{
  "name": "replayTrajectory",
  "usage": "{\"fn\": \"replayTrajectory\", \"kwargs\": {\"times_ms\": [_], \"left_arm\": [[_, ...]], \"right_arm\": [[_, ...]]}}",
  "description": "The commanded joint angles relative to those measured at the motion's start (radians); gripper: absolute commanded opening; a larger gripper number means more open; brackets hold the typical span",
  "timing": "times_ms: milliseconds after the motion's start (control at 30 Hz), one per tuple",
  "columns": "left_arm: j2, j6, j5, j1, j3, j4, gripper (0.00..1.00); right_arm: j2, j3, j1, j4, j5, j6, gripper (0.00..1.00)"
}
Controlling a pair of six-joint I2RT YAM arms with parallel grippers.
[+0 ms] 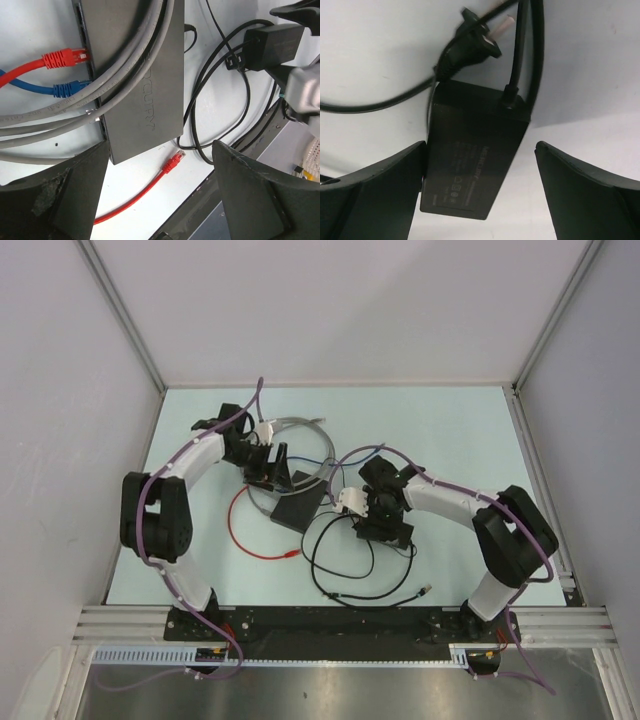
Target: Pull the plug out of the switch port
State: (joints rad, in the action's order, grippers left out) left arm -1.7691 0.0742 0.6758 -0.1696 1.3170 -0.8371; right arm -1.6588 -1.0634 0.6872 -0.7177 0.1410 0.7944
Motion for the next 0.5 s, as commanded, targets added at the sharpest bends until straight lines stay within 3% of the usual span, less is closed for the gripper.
{"fn": "replayTrajectory", "kwargs": {"times_ms": [0,233,467], "left_arm": [[0.069,-0.040,0.033,0.013,0.001,0.056,0.88],[0.091,-0.059,0.021,0.015,-0.009,0.113,0.88],[0.091,-0.051,0.008,0.015,0.021,0.118,0.88]], "right_arm": [[-0.022,0.005,-0.017,0.086,-0.204,0.022,0.92],[-0.073,0.005,-0.080,0.207,-0.339,0.086,0.86],[-0.113,0.003,-0.247,0.334,-0.345,0.296,0.87]]}}
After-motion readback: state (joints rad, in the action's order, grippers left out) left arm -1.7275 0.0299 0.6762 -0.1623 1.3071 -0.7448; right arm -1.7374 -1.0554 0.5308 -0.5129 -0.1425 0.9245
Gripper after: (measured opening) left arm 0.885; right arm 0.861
